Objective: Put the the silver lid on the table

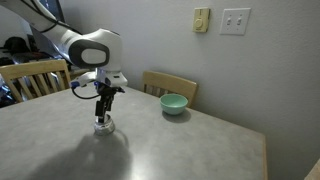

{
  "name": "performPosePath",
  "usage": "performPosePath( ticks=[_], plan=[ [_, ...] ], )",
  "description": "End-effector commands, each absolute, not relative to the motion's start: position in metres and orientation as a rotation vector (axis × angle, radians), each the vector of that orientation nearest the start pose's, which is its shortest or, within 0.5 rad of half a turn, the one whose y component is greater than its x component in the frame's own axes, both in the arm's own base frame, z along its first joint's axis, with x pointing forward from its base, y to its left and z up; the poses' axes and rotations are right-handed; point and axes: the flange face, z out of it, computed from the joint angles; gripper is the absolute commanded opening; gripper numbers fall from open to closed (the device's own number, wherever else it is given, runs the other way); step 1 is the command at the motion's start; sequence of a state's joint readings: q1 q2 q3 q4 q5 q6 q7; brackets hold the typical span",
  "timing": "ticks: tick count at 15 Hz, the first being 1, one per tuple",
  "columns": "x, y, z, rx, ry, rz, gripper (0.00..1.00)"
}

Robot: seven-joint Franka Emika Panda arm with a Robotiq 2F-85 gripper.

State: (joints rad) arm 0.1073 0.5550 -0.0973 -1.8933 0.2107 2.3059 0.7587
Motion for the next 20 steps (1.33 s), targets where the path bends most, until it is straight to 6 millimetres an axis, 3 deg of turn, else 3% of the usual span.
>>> performPosePath(
  ticks=[1, 8, 14, 20],
  plan=[
    [0.598, 0.015, 0.213, -2.76, 1.392, 0.279, 1.0],
    [0.597, 0.009, 0.211, -2.704, 1.526, 0.24, 1.0],
    [0.606, -0.009, 0.211, -2.679, 1.531, 0.184, 1.0],
    [0.608, -0.012, 0.2, -2.663, 1.536, 0.199, 1.0]
  ],
)
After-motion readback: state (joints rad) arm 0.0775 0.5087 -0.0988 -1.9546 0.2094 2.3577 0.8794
